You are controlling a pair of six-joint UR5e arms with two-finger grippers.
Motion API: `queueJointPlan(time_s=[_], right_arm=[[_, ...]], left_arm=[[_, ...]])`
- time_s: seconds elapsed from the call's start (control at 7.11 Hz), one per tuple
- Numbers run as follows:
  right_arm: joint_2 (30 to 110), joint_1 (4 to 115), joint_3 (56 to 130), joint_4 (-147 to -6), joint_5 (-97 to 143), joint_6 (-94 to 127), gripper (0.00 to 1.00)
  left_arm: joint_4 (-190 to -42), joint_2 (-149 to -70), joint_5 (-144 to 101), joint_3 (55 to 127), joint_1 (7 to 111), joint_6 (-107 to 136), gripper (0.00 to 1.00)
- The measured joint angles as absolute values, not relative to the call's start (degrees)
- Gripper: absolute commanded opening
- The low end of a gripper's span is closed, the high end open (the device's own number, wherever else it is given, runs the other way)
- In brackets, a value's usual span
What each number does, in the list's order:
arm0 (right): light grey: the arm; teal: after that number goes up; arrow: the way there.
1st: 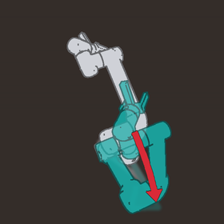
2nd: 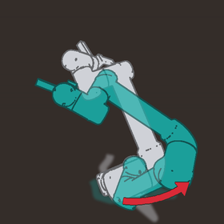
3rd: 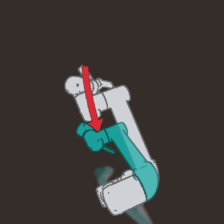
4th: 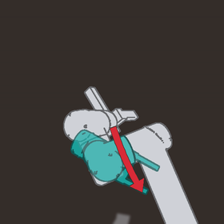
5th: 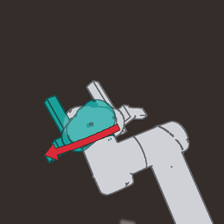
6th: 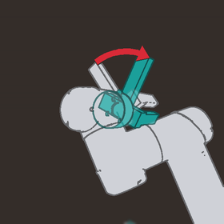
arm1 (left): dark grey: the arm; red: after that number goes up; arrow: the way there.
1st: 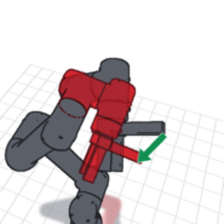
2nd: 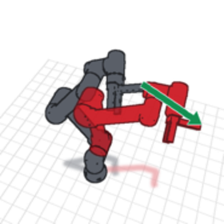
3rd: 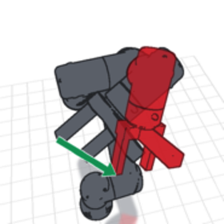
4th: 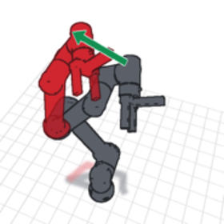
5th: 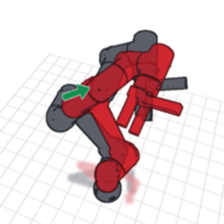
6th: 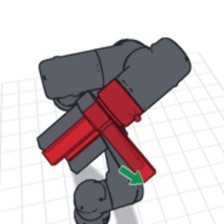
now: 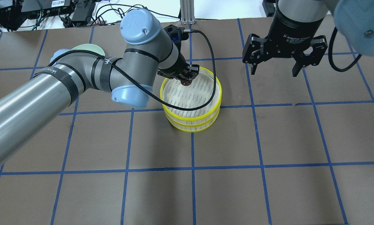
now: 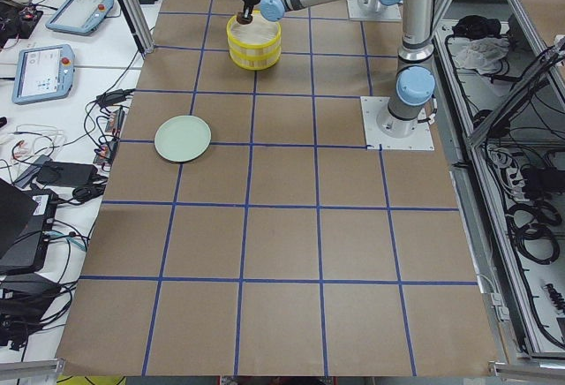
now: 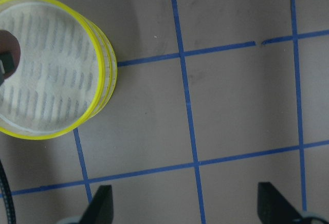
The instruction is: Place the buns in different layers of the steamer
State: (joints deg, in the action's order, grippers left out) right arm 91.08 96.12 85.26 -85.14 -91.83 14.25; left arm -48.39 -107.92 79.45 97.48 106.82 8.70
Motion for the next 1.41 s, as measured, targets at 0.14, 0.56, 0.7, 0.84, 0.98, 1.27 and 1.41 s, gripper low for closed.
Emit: queueJointPlan(time_s=[0.14,0.56,0.7,0.84,0.98,1.27,1.41], right_arm=[[91.1,96.2,85.8,-87.5,-91.8,13.8,0.99],[91.1,96.3,86.2,-88.7,-91.8,9.9,0.99],[91.1,96.4,86.2,-88.8,-91.8,8.5,0.99],[91.1,96.5,86.2,-88.8,-91.8,7.9,1.0],[91.0,96.5,86.2,-88.8,-91.8,7.7,1.0],[91.0,96.5,86.2,-88.7,-91.8,7.5,1.0],[91.1,96.5,86.2,-88.7,-91.9,7.5,1.0]], left_arm=[[-48.8,-107.8,80.0,97.3,106.6,8.5,1.0],[-52.8,-106.2,82.6,96.2,104.4,7.9,1.0],[-56.3,-105.3,83.2,95.1,102.9,7.6,1.0],[-61.3,-104.3,83.5,93.2,101.6,7.1,1.0],[-66.4,-103.1,83.7,91.2,100.5,6.7,1.0],[-74.8,-100.1,84.1,88.2,95.7,6.2,1.0],[-78.0,-98.2,85.3,87.5,92.8,4.9,1.0]])
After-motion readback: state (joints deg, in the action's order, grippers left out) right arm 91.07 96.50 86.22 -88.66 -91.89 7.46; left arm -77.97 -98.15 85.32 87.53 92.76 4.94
